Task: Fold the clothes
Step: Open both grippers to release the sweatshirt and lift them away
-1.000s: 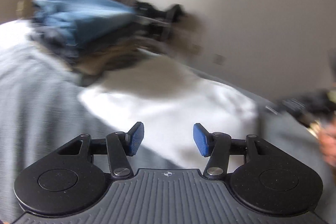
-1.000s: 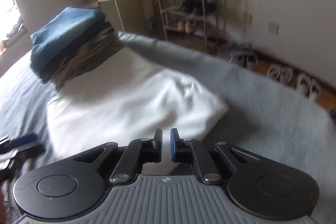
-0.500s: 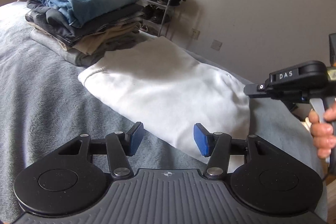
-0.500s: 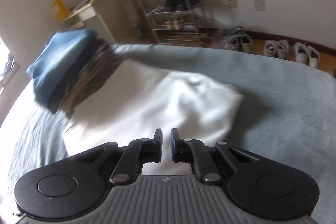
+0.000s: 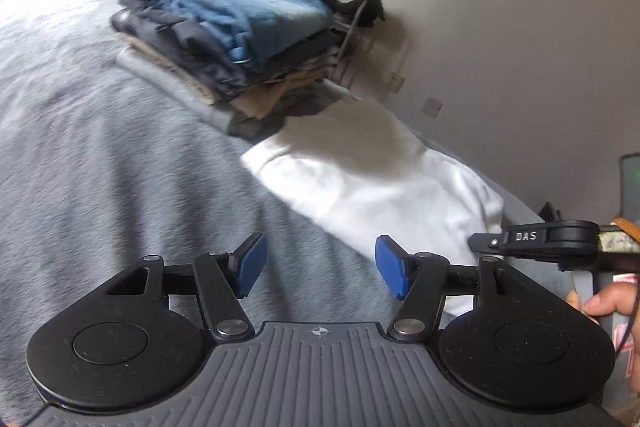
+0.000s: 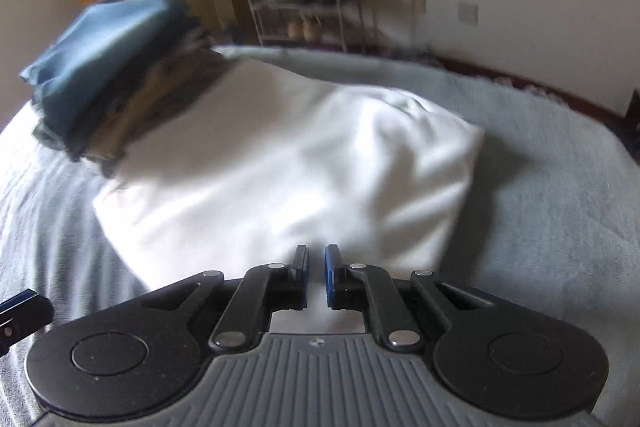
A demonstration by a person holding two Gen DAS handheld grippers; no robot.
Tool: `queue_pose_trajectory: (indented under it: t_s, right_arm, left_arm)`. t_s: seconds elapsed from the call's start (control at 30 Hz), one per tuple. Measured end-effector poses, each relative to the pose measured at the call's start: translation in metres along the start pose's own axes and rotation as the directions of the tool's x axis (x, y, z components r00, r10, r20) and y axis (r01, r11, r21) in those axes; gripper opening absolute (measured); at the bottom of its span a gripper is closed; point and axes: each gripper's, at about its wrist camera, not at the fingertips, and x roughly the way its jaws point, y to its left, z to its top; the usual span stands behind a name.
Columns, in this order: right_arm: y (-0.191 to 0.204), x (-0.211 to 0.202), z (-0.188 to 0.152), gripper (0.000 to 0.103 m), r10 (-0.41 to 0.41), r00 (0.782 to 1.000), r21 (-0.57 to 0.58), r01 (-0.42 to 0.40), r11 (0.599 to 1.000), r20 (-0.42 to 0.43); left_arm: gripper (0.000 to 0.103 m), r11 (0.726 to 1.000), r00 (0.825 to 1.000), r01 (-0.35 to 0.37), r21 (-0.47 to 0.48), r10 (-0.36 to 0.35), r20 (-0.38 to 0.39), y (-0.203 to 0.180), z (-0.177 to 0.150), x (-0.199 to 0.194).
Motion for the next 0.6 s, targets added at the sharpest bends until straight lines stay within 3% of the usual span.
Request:
queue_pose_trajectory:
  t_s: [0.17, 0.27, 0.37, 0.47, 0.6]
  right_arm:
    - [0.042, 0.006, -0.016, 0.009, -0.156, 0.988, -0.097, 0.157, 0.983, 0.021]
    - [0.057, -0.018, -0.016, 0.010, -0.160, 0.987, 0.020, 0.159, 0.987, 0.019]
    - [0.080, -0.053, -0.028, 0.012, -0.183, 0.983, 0.041, 0.182, 0.982, 0.019]
    - [0.104, -0.084, -0.040, 0.020, -0.196, 0.981, 0.092, 0.195, 0.976, -0.004]
    - [0.129, -0.116, -0.052, 0.020, -0.230, 0.973, 0.145, 0.229, 0.963, -0.011]
  left_arm:
    - [0.065, 0.998, 0.998, -0.041, 0.048, 0.044, -0.050, 0.016, -0.001, -0.017]
    - [0.068, 0.993, 0.995, -0.049, 0.108, 0.057, -0.076, 0.023, -0.003, -0.030]
    - [0.068, 0.987, 0.988, -0.038, 0.155, 0.060, -0.141, 0.026, 0.001, -0.043]
    - [0.070, 0.981, 0.991, 0.019, 0.191, 0.007, -0.134, 0.026, 0.004, -0.068]
    - [0.072, 0.966, 0.990, 0.099, 0.239, -0.073, -0.117, 0.027, 0.007, -0.103]
